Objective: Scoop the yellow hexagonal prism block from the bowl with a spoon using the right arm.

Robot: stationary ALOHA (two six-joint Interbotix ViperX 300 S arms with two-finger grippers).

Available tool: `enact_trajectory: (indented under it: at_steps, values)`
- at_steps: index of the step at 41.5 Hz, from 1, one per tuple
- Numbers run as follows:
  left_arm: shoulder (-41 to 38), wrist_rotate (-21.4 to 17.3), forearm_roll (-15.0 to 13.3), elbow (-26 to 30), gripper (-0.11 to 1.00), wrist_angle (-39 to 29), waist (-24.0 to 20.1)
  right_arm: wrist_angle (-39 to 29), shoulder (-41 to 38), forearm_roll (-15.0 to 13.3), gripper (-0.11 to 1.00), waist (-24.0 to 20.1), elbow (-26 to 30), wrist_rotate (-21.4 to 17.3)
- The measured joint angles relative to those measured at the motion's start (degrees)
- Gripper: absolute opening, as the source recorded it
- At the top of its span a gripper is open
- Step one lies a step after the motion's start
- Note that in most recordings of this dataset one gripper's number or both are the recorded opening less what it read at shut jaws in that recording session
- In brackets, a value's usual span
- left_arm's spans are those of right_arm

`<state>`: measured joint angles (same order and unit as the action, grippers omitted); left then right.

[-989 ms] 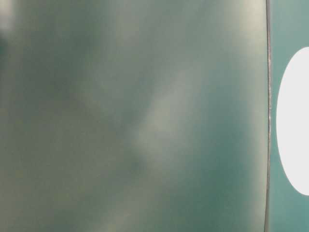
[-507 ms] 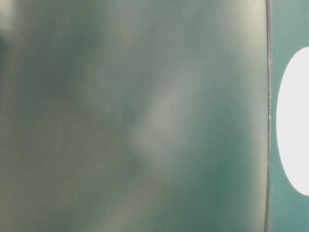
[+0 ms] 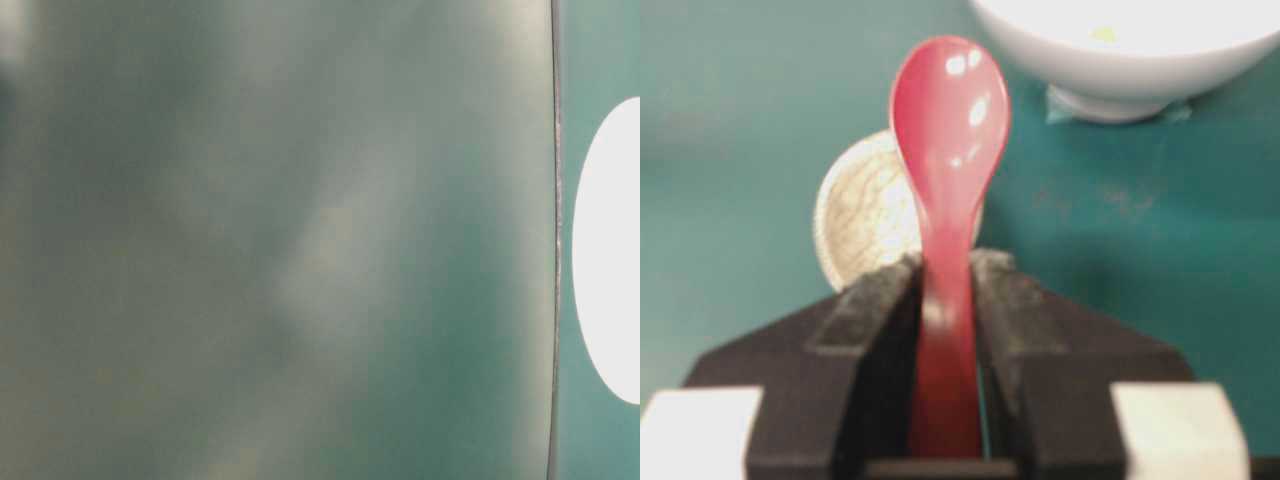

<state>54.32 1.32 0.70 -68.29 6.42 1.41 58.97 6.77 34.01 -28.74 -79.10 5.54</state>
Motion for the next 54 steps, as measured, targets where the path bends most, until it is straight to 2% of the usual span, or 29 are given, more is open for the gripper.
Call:
enact_trajectory:
  at_steps: [13, 21, 30, 38, 46, 54]
  values:
    - [0.0, 0.0, 0.0, 0.0, 0.0, -0.18, 0.0, -33.84, 19.42, 0.09, 0.24, 14.06, 7.12, 15.38]
    - [0.0, 0.0, 0.0, 0.0, 0.0, -0.18, -0.09, -52.47, 26.72, 0.0, 0.24, 23.82, 14.06, 20.21]
    - [0.0, 0.0, 0.0, 0.0, 0.0, -0.18, 0.0, -67.94, 27.16, -2.02, 0.24, 33.66, 21.62, 20.74]
    - [0.0, 0.0, 0.0, 0.0, 0.0, -0.26, -0.09, -78.13, 23.82, -4.83, 0.24, 39.37, 28.39, 20.65]
    - [0.0, 0.0, -0.09, 0.0, 0.0, -0.44, 0.0, -85.43, 18.28, -6.5, 0.24, 41.92, 35.07, 20.48]
    - [0.0, 0.0, 0.0, 0.0, 0.0, -0.53, 0.0, -91.76, 10.99, -6.77, 0.24, 42.54, 41.92, 20.39]
